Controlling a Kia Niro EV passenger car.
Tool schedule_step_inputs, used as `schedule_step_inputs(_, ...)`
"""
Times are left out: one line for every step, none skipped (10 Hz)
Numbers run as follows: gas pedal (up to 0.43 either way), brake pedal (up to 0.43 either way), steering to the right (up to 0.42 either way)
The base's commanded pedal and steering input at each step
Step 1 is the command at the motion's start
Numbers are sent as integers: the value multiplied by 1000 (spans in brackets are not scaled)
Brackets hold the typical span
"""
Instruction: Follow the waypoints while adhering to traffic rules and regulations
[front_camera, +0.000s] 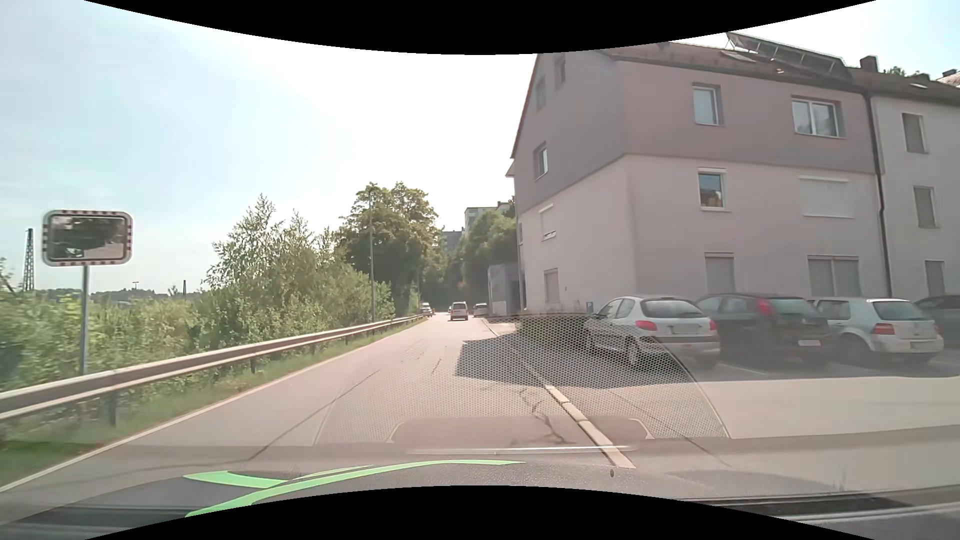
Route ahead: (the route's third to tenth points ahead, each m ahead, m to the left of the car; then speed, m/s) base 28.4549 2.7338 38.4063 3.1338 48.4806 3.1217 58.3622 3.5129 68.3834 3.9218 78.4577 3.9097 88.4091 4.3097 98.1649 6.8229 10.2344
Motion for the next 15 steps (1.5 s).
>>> schedule_step_inputs(87,0,-24)
schedule_step_inputs(87,0,-24)
schedule_step_inputs(87,0,-23)
schedule_step_inputs(87,0,-21)
schedule_step_inputs(87,0,-19)
schedule_step_inputs(87,0,-13)
schedule_step_inputs(87,0,-6)
schedule_step_inputs(87,0,0)
schedule_step_inputs(79,0,0)
schedule_step_inputs(0,0,3)
schedule_step_inputs(0,0,5)
schedule_step_inputs(0,0,5)
schedule_step_inputs(0,0,6)
schedule_step_inputs(0,67,9)
schedule_step_inputs(0,140,9)
